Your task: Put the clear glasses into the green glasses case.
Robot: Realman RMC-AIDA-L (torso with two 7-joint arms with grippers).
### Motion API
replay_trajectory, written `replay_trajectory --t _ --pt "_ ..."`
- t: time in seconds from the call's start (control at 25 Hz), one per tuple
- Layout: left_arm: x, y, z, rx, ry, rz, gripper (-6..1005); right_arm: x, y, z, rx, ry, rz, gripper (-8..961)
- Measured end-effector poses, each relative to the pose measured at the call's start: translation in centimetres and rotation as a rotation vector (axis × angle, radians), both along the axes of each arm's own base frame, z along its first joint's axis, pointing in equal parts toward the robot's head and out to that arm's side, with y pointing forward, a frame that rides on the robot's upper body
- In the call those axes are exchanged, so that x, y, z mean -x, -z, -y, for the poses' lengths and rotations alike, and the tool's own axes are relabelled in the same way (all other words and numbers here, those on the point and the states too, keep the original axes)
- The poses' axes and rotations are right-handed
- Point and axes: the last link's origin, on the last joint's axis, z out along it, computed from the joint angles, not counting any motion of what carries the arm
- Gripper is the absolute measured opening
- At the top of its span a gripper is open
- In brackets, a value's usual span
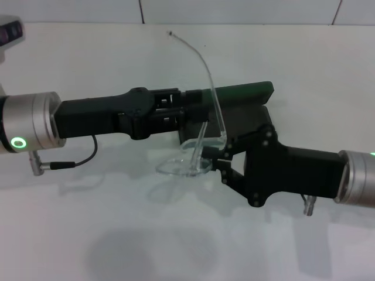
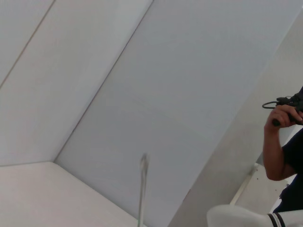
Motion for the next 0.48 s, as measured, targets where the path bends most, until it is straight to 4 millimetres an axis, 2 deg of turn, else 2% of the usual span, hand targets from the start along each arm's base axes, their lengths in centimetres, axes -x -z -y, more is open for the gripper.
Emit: replay_trajectory --t 0.48 --pt "-0.03 0.53 0.27 0.024 0.008 -0.016 516 0.01 -0.41 -0.17 -0.009 0.000 -0.014 68"
